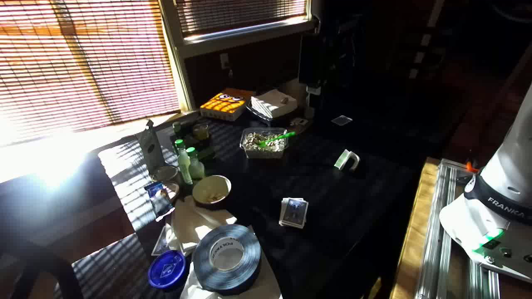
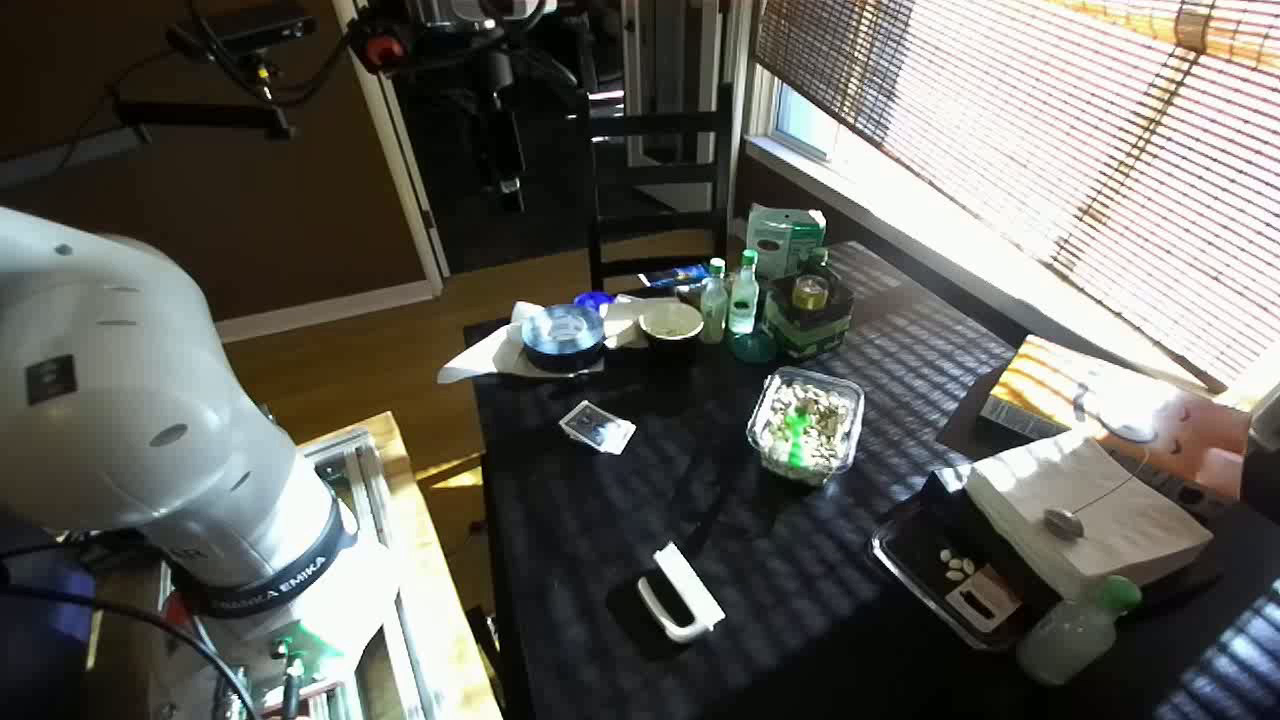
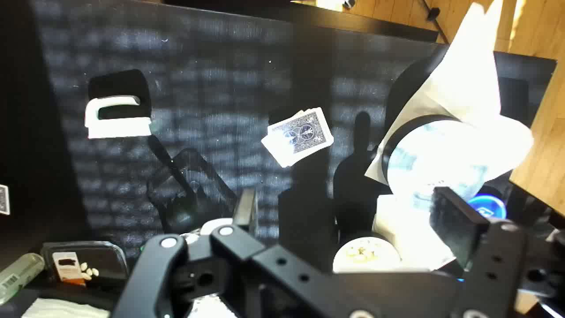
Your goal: Pour the contents of the ceramic bowl into the clear lunch box
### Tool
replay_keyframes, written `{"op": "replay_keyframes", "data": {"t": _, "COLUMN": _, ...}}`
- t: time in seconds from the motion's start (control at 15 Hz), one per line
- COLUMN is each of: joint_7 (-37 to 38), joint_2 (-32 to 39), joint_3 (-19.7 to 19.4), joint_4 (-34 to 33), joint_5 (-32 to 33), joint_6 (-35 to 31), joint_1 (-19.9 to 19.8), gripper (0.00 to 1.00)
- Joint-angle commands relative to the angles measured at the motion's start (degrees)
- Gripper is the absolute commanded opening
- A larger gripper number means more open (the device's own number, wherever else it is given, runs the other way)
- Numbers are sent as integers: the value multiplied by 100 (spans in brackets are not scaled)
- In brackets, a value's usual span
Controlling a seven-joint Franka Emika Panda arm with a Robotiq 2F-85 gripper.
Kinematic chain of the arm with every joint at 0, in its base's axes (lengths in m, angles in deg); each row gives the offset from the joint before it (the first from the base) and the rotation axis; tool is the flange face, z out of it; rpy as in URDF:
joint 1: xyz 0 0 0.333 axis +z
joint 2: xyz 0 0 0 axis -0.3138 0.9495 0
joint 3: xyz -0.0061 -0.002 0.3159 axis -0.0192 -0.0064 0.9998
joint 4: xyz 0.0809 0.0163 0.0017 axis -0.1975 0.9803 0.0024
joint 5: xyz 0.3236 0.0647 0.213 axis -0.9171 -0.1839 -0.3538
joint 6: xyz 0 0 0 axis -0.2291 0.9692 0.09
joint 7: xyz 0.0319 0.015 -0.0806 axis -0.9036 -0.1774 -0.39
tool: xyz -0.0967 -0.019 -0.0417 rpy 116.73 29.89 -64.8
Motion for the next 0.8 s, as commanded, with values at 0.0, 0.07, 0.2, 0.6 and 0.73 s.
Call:
{"op": "replay_keyframes", "data": {"t": 0.0, "joint_7": 32, "joint_2": 14, "joint_3": -58, "joint_4": -7, "joint_5": 39, "joint_6": 6, "joint_1": 65, "gripper": 100}}
{"op": "replay_keyframes", "data": {"t": 0.07, "joint_7": 32, "joint_2": 14, "joint_3": -58, "joint_4": -7, "joint_5": 39, "joint_6": 6, "joint_1": 65, "gripper": 100}}
{"op": "replay_keyframes", "data": {"t": 0.2, "joint_7": 32, "joint_2": 14, "joint_3": -58, "joint_4": -7, "joint_5": 39, "joint_6": 6, "joint_1": 65, "gripper": 100}}
{"op": "replay_keyframes", "data": {"t": 0.6, "joint_7": 1079, "joint_2": 360, "joint_3": 191, "joint_4": -105, "joint_5": 79, "joint_6": -435, "joint_1": -294, "gripper": 100}}
{"op": "replay_keyframes", "data": {"t": 0.73, "joint_7": 1649, "joint_2": 741, "joint_3": 247, "joint_4": -183, "joint_5": 73, "joint_6": -892, "joint_1": -437, "gripper": 100}}
